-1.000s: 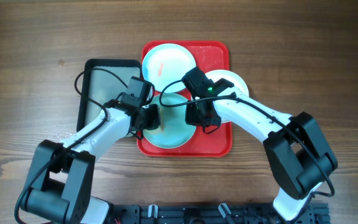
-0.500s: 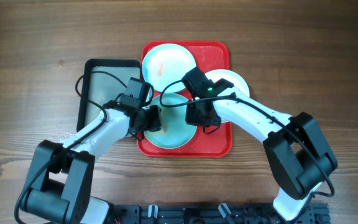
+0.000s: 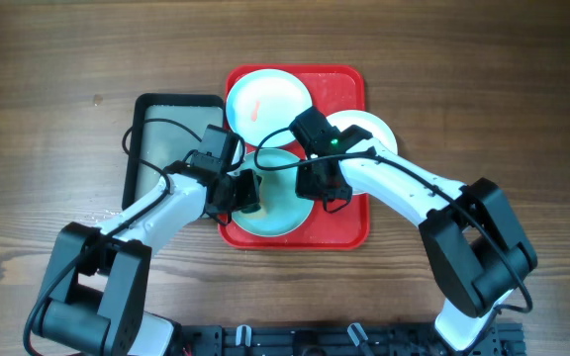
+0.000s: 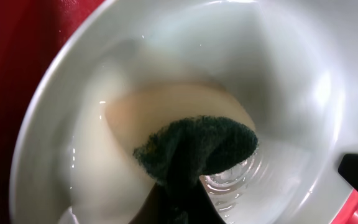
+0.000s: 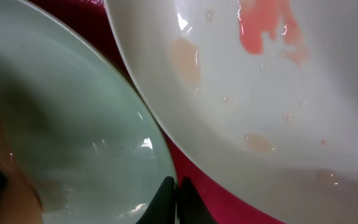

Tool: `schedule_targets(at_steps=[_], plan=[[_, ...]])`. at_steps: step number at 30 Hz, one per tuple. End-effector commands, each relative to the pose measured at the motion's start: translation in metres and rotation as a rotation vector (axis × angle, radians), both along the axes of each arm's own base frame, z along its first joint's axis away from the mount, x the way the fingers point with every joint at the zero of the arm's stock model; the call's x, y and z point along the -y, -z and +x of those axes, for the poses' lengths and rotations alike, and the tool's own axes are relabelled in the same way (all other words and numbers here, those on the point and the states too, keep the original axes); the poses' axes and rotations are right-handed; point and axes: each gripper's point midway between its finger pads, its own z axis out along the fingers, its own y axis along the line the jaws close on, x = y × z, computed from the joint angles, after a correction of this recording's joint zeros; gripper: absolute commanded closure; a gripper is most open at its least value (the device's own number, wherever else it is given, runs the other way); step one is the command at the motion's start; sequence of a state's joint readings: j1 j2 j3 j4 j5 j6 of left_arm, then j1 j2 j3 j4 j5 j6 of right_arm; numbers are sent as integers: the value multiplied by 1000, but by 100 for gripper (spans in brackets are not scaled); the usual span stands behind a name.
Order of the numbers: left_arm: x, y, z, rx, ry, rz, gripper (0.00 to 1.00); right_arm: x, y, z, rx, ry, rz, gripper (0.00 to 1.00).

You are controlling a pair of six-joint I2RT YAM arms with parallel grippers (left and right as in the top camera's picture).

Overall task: Clean dirty plates on tray and stack at the side
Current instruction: 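Scrub the lower blue plate with the sponge in the left gripper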

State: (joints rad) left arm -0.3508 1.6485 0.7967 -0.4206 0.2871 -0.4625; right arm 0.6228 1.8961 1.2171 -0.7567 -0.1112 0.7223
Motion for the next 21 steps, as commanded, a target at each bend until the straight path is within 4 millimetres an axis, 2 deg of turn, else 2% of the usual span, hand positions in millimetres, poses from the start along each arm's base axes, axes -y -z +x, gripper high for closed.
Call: schedule_targets(at_steps=[1,9,13,21], plan=[[5,22,-32,-108,30,6,96,-14,-12,-2,9,1,68,96],[19,24,-37,-55,103,77,96,-15,-12,-2,9,0,68,96],[19,25,-38,-51,102,88,96,-15,-12,-2,9,1,68,96],[25,22,-26,-23,44,56,96,-16,-12,-3,4,-1,74,96]])
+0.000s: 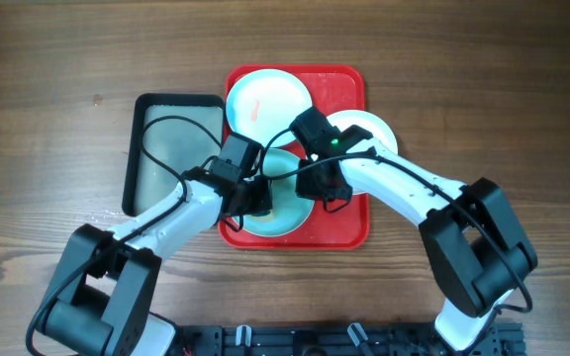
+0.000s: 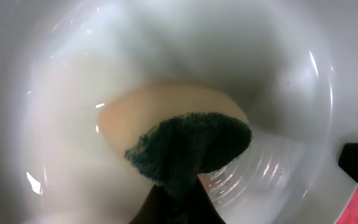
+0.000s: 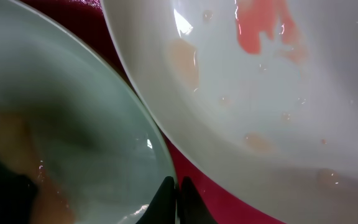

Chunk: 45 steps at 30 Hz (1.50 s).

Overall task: Clean dirty plates on tray and stack at the side
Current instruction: 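Scrub the lower blue plate with the sponge in the left gripper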

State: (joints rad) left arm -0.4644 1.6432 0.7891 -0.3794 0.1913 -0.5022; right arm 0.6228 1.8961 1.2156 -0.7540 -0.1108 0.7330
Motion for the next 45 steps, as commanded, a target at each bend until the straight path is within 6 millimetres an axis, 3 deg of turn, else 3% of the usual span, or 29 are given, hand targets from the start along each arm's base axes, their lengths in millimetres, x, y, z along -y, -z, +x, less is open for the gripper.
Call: schedule_targets(at_steps=[1,24,30,35,40,45], plan=[[5,20,-21,-83,-17,-7,96,-16,-12,-3,5,-11,74,96],[17,15,-14,-74,-55,-74,96,-17,-13,-1,12,-12,78,96],[19,23,-11,-86,-92,-83,96,-17,-13,-1,11,-12,78,96],[28,31,-10,-98,-76,-120,96,-17,-13,-1,12,-12,78,96],[43,22,-4,-81,-56,-202,96,-17,-13,-1,12,-12,78,96],[44,22,-4,-86,-66,-208,96,-17,-13,-1,12,-12,79,96]])
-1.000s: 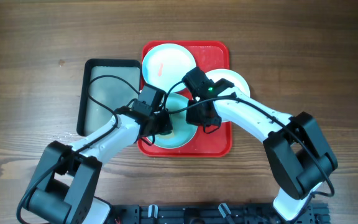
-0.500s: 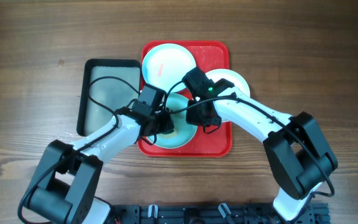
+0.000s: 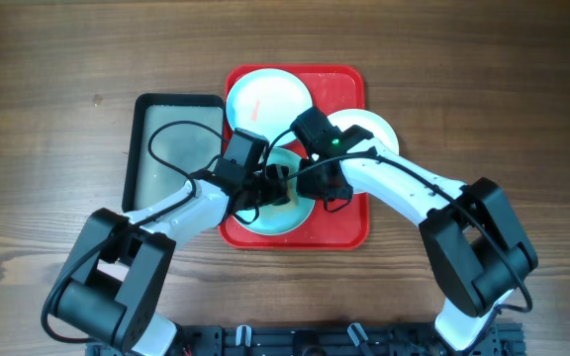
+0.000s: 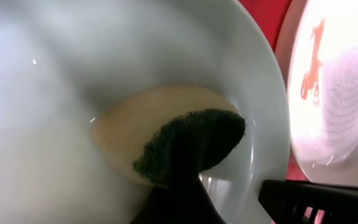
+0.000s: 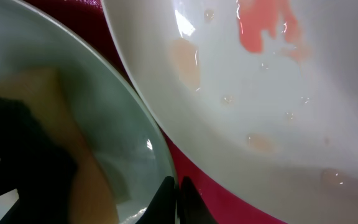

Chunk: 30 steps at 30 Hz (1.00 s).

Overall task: Clean dirty plates on tray and stack at the side
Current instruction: 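Scrub the lower blue plate with the sponge in the left gripper, then return the sponge with the left gripper over the black tray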

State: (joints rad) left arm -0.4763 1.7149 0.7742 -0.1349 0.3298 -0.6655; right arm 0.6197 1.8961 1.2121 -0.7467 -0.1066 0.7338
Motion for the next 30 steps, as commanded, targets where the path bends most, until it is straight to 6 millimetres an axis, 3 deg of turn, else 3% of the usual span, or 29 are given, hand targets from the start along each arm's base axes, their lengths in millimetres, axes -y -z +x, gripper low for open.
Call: schedule_targets(at_steps=[1,12,16,20,30], plan=[[3,24,-25,-102,20,10,96,-18,-14,-3,7,-16,80,96],[5,23,-25,-104,24,0,96,-18,-14,-3,8,-16,80,96],[14,18,-31,-128,55,-57,96,-18,-14,-2,8,-17,80,96],[26,-2,-26,-119,88,-181,96,-18,-14,-2,9,-18,80,96],[2,-47,9,17,3,-244,96,-18,-13,-2,9,-20,79,96]])
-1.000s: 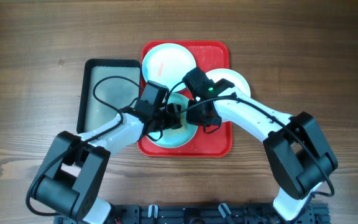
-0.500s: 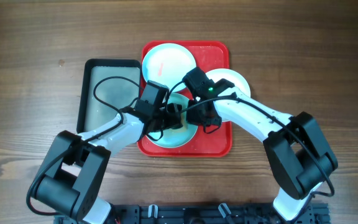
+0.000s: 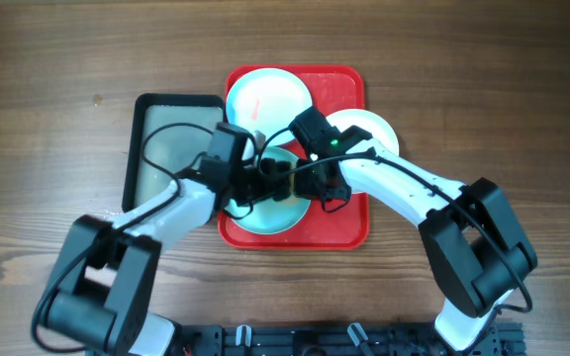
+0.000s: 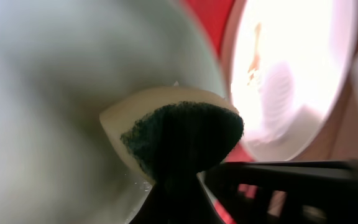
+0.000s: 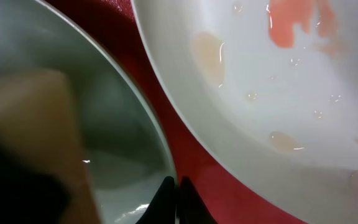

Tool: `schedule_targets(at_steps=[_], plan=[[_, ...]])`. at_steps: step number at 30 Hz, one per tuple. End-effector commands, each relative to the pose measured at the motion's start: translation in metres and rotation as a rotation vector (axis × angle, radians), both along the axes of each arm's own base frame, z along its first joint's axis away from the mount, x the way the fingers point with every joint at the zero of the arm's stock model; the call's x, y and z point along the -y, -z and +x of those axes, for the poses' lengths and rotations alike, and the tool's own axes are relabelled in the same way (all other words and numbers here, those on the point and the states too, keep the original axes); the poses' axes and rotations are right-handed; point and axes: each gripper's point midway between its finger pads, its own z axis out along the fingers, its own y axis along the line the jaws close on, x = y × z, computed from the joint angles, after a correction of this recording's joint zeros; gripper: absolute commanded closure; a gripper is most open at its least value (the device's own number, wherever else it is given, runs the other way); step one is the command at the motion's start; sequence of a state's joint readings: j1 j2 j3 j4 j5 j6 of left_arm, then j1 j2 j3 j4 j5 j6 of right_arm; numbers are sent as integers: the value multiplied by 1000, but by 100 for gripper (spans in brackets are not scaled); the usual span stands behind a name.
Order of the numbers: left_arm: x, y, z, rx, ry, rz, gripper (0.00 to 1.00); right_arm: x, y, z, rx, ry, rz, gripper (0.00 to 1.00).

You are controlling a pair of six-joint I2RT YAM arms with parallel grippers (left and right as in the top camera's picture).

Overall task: Clean dirty plates on tray and stack at the side
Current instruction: 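Return the sponge with the left gripper over the black tray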

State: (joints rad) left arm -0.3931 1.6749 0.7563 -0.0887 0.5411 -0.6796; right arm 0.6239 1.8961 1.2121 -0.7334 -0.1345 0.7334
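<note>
A pale green plate (image 3: 270, 210) lies at the front left of the red tray (image 3: 349, 222). My left gripper (image 3: 268, 178) is shut on a yellow sponge with a dark green pad (image 4: 179, 134), pressed onto that plate (image 4: 48, 93) near its far rim. My right gripper (image 5: 174, 185) is shut on the green plate's right rim (image 5: 157, 140) and shows in the overhead view (image 3: 317, 193). A white plate with a red smear (image 3: 268, 99) sits at the tray's back left and fills much of the right wrist view (image 5: 278, 81).
A black basin (image 3: 166, 148) stands to the left of the tray. Another white plate (image 3: 372, 129) lies at the tray's right edge, partly under my right arm. Both arms cross over the middle of the tray, close together.
My left gripper has moved the sponge toward the green plate's far rim, with its wrist turned toward the stained plate. The right gripper still pinches the rim, which sits slightly further right in its view.
The sponge was first at the green plate's left side, then near its middle, then at its right part, and is now by the far rim. All the while my right gripper stayed shut on the plate's right rim.
</note>
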Motion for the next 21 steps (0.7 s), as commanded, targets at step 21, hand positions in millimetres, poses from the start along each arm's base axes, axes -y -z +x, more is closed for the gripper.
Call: schedule_targets(at_steps=[21], plan=[[-100,-90,52,381,-217,200,96,-8,-11,-4,5,-16,33,60]])
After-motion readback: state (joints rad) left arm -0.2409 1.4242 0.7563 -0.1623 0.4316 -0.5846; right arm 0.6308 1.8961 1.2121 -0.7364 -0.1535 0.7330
